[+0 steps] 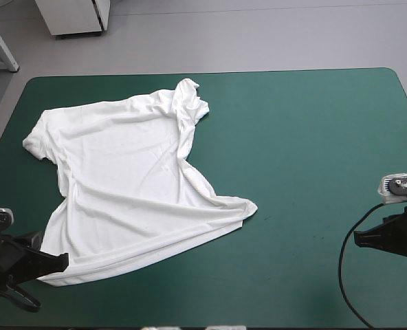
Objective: Fold the cloth
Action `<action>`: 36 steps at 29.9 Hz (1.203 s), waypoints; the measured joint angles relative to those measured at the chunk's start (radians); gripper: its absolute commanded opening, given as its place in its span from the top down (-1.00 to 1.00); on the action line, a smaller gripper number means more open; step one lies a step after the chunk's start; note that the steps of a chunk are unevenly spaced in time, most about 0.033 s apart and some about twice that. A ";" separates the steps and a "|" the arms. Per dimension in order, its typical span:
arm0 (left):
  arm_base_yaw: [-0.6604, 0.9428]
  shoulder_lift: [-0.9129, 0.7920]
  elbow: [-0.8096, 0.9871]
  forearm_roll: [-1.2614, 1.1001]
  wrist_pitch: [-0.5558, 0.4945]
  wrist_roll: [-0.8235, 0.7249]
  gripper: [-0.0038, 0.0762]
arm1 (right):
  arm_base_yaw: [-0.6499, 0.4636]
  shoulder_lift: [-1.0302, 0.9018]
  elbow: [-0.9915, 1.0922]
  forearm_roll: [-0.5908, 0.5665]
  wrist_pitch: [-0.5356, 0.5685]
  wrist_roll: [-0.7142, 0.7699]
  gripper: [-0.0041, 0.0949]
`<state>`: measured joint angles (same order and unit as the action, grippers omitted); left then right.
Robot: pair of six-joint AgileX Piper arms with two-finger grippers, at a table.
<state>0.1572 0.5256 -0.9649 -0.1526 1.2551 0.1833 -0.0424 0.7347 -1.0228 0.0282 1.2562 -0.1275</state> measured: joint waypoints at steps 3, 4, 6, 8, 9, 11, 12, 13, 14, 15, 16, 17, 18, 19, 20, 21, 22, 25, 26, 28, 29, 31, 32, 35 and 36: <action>0.000 0.000 0.000 0.000 0.000 0.000 0.93 | 0.000 0.000 0.000 0.000 0.000 0.000 0.92; 0.000 0.000 0.000 0.000 0.000 0.000 0.93 | 0.000 0.000 0.000 0.001 0.000 0.000 0.92; 0.000 0.000 0.000 0.000 0.000 0.000 0.93 | 0.000 0.000 0.000 0.001 0.000 0.000 0.92; 0.000 0.000 0.000 0.000 0.000 0.000 0.93 | 0.000 0.000 0.000 0.001 0.000 0.000 0.92; 0.000 0.000 0.000 0.000 0.000 0.000 0.93 | 0.000 0.000 0.000 0.001 0.000 0.000 0.92; 0.000 0.000 0.000 0.000 0.000 0.000 0.93 | 0.000 0.000 0.000 0.001 0.000 0.000 0.92; 0.000 0.000 0.000 0.000 0.000 0.000 0.93 | 0.000 0.000 0.000 0.001 0.000 0.000 0.92; 0.000 0.000 0.000 0.000 0.000 0.000 0.93 | 0.000 0.000 0.000 0.001 0.000 0.000 0.92; 0.000 0.000 0.000 0.001 0.000 -0.004 0.93 | 0.000 0.000 0.000 0.002 0.000 0.000 0.92; 0.000 0.000 0.000 0.005 0.000 -0.012 0.93 | 0.000 0.000 0.000 0.005 0.000 0.000 0.92; 0.000 0.000 0.000 0.012 0.000 -0.025 0.92 | 0.000 0.000 0.000 0.011 0.000 0.000 0.92; 0.000 0.000 0.000 0.029 0.000 -0.046 0.91 | 0.000 0.000 0.000 0.020 0.000 0.000 0.92; 0.000 0.000 0.000 0.052 0.000 -0.072 0.88 | 0.000 0.000 0.000 0.027 0.000 0.000 0.92; 0.000 0.001 0.000 0.080 0.000 -0.086 0.84 | 0.000 0.000 0.000 0.036 0.000 0.000 0.92; 0.000 0.006 0.000 0.111 0.000 -0.101 0.76 | 0.000 0.000 0.000 0.045 0.000 0.000 0.92; 0.000 0.012 0.000 0.142 0.000 -0.111 0.68 | 0.000 0.000 0.000 0.054 0.000 0.000 0.92; 0.000 0.022 0.000 0.169 0.000 -0.122 0.60 | 0.000 0.000 0.000 0.063 0.000 -0.001 0.92; 0.000 0.067 0.000 0.221 0.000 -0.147 0.33 | 0.000 0.005 0.000 0.100 0.000 -0.003 0.92; 0.000 0.084 0.000 0.230 0.000 -0.151 0.25 | 0.000 0.012 0.000 0.123 0.000 -0.008 0.92; 0.000 0.135 0.000 0.244 0.000 -0.157 0.14 | 0.000 0.036 0.000 0.175 0.000 -0.033 0.91; 0.000 0.163 0.000 0.247 0.000 -0.159 0.12 | 0.002 0.057 -0.002 0.207 0.000 -0.047 0.91; 0.000 0.217 0.000 0.247 -0.001 -0.175 0.12 | 0.017 0.108 -0.013 0.240 0.000 -0.063 0.91; 0.000 0.237 0.000 0.246 -0.001 -0.183 0.12 | 0.024 0.131 -0.024 0.243 0.000 -0.066 0.91; 0.000 0.294 0.000 0.247 -0.001 -0.200 0.12 | 0.046 0.215 -0.070 0.227 0.000 -0.068 0.91; 0.000 0.311 0.000 0.247 -0.001 -0.206 0.12 | 0.051 0.244 -0.090 0.220 0.000 -0.066 0.91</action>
<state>0.1572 0.8362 -0.9649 0.0946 1.2540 -0.0226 0.0087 0.9782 -1.1131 0.2480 1.2562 -0.1936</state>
